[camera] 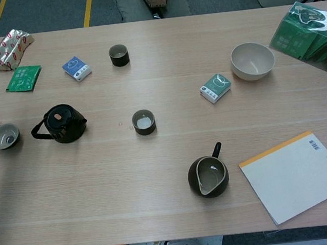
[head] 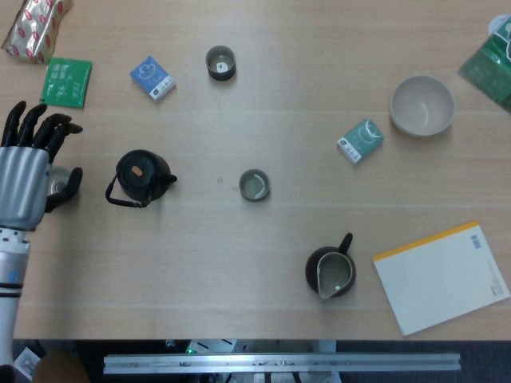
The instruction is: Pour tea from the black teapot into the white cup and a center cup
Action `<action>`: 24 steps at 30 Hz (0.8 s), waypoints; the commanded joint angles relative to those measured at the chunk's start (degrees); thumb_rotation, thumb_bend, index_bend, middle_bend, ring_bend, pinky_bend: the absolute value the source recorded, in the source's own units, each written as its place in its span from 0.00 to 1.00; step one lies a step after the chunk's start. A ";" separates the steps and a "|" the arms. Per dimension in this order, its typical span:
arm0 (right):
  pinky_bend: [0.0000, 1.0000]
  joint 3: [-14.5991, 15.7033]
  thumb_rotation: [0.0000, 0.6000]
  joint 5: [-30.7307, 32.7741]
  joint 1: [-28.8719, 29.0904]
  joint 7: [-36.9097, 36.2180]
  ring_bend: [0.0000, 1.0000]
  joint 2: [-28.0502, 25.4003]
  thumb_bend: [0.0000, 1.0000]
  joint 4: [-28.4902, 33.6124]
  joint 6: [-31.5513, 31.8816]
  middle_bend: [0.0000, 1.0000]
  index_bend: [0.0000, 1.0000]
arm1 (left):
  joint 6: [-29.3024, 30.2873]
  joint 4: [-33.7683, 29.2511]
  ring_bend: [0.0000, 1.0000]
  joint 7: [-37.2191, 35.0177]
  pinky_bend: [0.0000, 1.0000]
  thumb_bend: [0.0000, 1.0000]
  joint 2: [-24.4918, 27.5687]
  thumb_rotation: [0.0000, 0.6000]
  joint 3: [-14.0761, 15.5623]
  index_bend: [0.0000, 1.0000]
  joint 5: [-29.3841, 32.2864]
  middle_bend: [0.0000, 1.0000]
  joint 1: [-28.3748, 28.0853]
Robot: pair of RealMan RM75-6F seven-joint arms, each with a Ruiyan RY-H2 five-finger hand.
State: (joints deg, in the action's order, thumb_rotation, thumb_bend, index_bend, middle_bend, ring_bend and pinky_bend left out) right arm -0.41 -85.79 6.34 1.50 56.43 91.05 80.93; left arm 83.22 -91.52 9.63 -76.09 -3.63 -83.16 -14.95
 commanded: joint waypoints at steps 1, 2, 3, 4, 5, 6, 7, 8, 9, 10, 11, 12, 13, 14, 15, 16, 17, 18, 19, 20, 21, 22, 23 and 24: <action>0.08 0.84 1.00 -1.05 -1.46 -1.01 0.01 0.84 0.09 -1.08 1.80 0.15 0.18 | 2.86 -2.02 0.11 1.42 0.07 0.33 2.28 1.00 1.76 0.29 -1.76 0.24 2.54; 0.08 1.07 1.00 -1.61 -2.08 -1.40 0.02 1.12 0.09 -1.46 2.82 0.15 0.18 | 3.95 -2.65 0.11 1.48 0.07 0.33 2.91 1.00 2.22 0.29 -2.19 0.24 3.44; 0.08 1.26 1.00 -1.94 -2.55 -1.58 0.02 1.34 0.09 -1.76 3.49 0.15 0.18 | 4.73 -3.04 0.11 1.34 0.07 0.33 3.31 1.00 2.55 0.29 -2.53 0.24 4.10; 0.08 1.59 1.00 -2.28 -3.19 -1.74 0.02 1.53 0.09 -2.02 4.22 0.15 0.18 | 5.64 -3.47 0.11 1.09 0.07 0.33 3.83 1.00 3.01 0.29 -2.97 0.24 4.94; 0.08 1.75 1.00 -2.50 -3.53 -1.90 0.02 1.64 0.09 -2.16 4.61 0.15 0.18 | 6.25 -3.77 0.11 0.85 0.07 0.33 4.24 1.00 3.36 0.29 -3.31 0.24 5.53; 0.08 1.94 1.00 -2.70 -3.91 -2.13 0.02 1.72 0.09 -2.27 5.03 0.15 0.18 | 6.87 -4.01 0.11 0.62 0.07 0.33 4.60 1.00 3.67 0.29 -3.63 0.24 6.11; 0.08 2.12 1.00 -2.95 -4.32 -2.32 0.01 1.79 0.09 -2.43 5.48 0.15 0.18 | 7.64 -4.20 0.11 0.36 0.07 0.33 4.99 1.00 4.06 0.29 -4.06 0.24 6.85; 0.08 2.24 1.00 -3.15 -4.61 -2.44 0.01 1.82 0.09 -2.52 5.83 0.15 0.18 | 8.11 -4.35 0.11 0.26 0.07 0.33 5.24 1.00 4.39 0.29 -4.34 0.24 7.37; 0.08 2.34 1.00 -3.37 -4.91 -2.52 0.01 1.85 0.09 -2.60 6.25 0.15 0.18 | 8.49 -4.55 0.11 0.24 0.07 0.33 5.50 1.00 4.75 0.29 -4.62 0.24 7.88; 0.08 2.45 1.00 -3.65 -5.30 -2.44 0.01 1.90 0.09 -2.67 6.82 0.15 0.18 | 8.90 -4.83 0.11 0.28 0.07 0.33 5.78 1.00 5.22 0.29 -5.00 0.24 8.50; 0.08 2.51 1.00 -3.86 -5.55 -2.31 0.01 1.93 0.09 -2.71 7.20 0.15 0.18 | 9.20 -5.02 0.11 0.36 0.07 0.33 5.93 1.00 5.52 0.29 -5.30 0.24 8.91; 0.08 2.57 1.00 -4.09 -5.81 -2.18 0.02 1.96 0.09 -2.71 7.62 0.15 0.18 | 9.47 -5.20 0.11 0.46 0.07 0.33 6.04 1.00 5.78 0.29 -5.61 0.24 9.28; 0.08 2.61 1.00 -4.31 -6.10 -2.07 0.02 1.99 0.09 -2.66 8.06 0.15 0.18 | 9.78 -5.47 0.11 0.58 0.07 0.33 6.12 1.00 6.06 0.29 -5.97 0.24 9.72; 0.08 2.62 1.00 -4.45 -6.29 -1.97 0.02 2.02 0.09 -2.62 8.33 0.15 0.18 | 9.98 -5.65 0.11 0.71 0.07 0.33 6.15 1.00 6.21 0.29 -6.22 0.24 10.01; 0.08 2.61 1.00 -4.56 -6.43 -1.85 0.02 2.05 0.09 -2.60 8.56 0.15 0.18 | 10.13 -5.80 0.11 0.82 0.07 0.33 6.17 1.00 6.35 0.29 -6.49 0.24 10.25; 0.08 2.61 1.00 -4.69 -6.56 -1.75 0.01 2.08 0.09 -2.58 8.74 0.15 0.18 | 10.29 -5.94 0.11 0.86 0.07 0.33 6.17 1.00 6.43 0.29 -6.73 0.24 10.48; 0.08 2.62 1.00 -4.85 -6.71 -1.64 0.01 2.11 0.09 -2.54 8.94 0.15 0.18 | 10.52 -6.05 0.11 0.91 0.07 0.33 6.14 1.00 6.47 0.29 -7.04 0.24 10.73; 0.08 2.61 1.00 -4.96 -6.79 -1.55 0.01 2.13 0.09 -2.52 9.04 0.15 0.18 | 10.64 -6.10 0.11 0.95 0.07 0.33 6.12 1.00 6.47 0.29 -7.27 0.24 10.88; 0.08 2.60 1.00 -5.05 -6.85 -1.46 0.01 2.15 0.09 -2.50 9.11 0.15 0.18 | 10.70 -6.16 0.11 0.95 0.07 0.33 6.12 1.00 6.47 0.29 -7.40 0.24 11.03; 0.08 2.56 1.00 -5.11 -6.91 -1.39 0.01 2.13 0.09 -2.42 9.15 0.15 0.18 | 10.68 -6.31 0.11 0.98 0.07 0.33 6.16 1.00 6.44 0.29 -7.43 0.24 11.20; 0.08 2.48 1.00 -5.13 -6.95 -1.38 0.01 2.12 0.09 -2.36 9.21 0.15 0.18 | 10.62 -6.44 0.11 0.98 0.07 0.33 6.22 1.00 6.41 0.29 -7.44 0.24 11.30; 0.08 2.35 1.00 -5.12 -6.99 -1.32 0.01 2.10 0.09 -2.29 9.30 0.15 0.18 | 10.52 -6.57 0.11 0.99 0.07 0.33 6.28 1.00 6.30 0.29 -7.35 0.24 11.41; 0.08 2.27 1.00 -5.10 -7.01 -1.27 0.01 2.08 0.09 -2.25 9.32 0.15 0.18 | 10.46 -6.61 0.11 1.05 0.07 0.33 6.30 1.00 6.19 0.29 -7.26 0.24 11.48; 0.08 2.18 1.00 -5.08 -7.02 -1.24 0.01 2.08 0.09 -2.20 9.33 0.15 0.18 | 10.40 -6.63 0.11 1.07 0.07 0.33 6.28 1.00 6.06 0.29 -7.17 0.24 11.53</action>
State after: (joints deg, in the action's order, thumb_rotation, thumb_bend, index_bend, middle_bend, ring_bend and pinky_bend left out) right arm 1.79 -90.88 -0.66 0.25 58.52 88.83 90.25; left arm 93.65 -98.12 10.67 -69.81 2.49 -90.38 -3.46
